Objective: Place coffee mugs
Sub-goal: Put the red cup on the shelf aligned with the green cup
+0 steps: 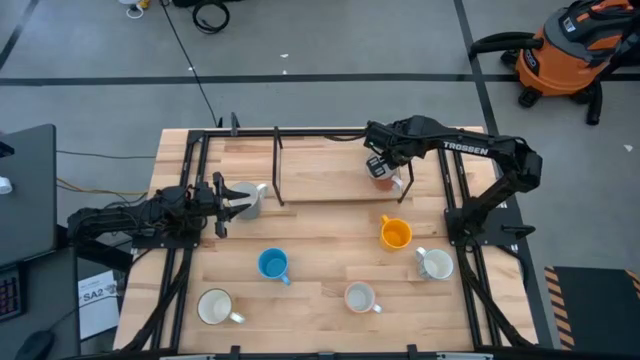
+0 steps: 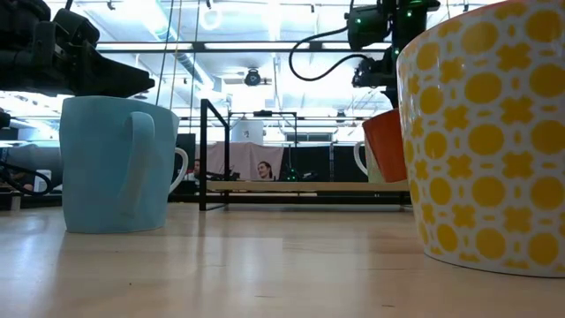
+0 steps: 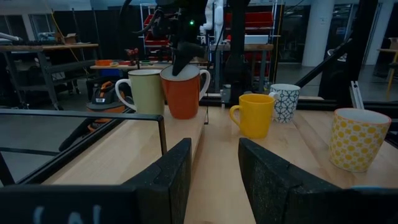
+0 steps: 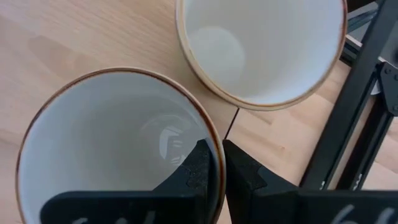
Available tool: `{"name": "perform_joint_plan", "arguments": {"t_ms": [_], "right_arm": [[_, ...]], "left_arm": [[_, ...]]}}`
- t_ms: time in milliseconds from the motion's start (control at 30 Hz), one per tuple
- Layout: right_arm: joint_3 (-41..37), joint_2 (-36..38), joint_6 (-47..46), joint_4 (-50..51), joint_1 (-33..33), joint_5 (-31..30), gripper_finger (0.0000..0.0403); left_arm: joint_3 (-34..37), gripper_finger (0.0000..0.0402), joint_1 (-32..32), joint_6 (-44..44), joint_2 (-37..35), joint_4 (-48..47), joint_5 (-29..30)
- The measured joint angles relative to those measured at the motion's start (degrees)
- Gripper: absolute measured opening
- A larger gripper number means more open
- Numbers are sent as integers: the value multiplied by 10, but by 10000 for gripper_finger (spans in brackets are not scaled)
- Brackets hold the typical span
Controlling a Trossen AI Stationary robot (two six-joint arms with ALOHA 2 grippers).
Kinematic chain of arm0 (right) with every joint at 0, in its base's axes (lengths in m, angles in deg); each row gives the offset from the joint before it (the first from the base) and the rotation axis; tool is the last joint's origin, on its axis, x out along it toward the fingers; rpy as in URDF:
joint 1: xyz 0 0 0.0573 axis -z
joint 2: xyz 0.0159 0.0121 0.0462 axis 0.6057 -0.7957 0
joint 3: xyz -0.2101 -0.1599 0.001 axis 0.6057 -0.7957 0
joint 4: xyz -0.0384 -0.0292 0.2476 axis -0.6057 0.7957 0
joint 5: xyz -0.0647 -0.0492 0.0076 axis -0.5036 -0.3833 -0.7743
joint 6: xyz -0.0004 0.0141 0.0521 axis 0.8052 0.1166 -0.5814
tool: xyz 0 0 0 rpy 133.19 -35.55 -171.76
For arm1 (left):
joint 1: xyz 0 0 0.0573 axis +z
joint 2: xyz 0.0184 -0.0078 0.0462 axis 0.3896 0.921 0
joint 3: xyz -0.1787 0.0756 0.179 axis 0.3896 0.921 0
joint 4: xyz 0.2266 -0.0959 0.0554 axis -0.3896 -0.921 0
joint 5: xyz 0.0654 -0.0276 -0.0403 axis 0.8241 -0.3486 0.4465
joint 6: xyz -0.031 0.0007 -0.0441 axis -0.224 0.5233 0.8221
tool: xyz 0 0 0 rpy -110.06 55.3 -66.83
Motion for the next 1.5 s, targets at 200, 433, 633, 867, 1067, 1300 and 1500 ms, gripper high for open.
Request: {"name": "perform_joint_plan", "arguments": {"t_ms": [200, 433, 633, 867, 1067, 1300, 1500], "right_arm": [[0, 0, 15, 0, 6, 1, 33], [1, 0, 13, 24, 6, 2, 33], [1, 0, 14, 20, 6, 3, 34], [1, 0, 11, 8, 6, 3, 34], [0, 0, 11, 4, 6, 2, 34], [0, 0, 14, 4, 6, -12, 33], [0, 0, 13, 4, 6, -7, 33]], "left_arm": [[0, 139, 0, 0, 0, 0, 0], [0, 139, 0, 0, 0, 0, 0], [0, 139, 0, 0, 0, 0, 0], [0, 139, 0, 0, 0, 0, 0], [0, 139, 0, 0, 0, 0, 0], [0, 139, 0, 0, 0, 0, 0], [0, 139, 0, 0, 0, 0, 0]]}}
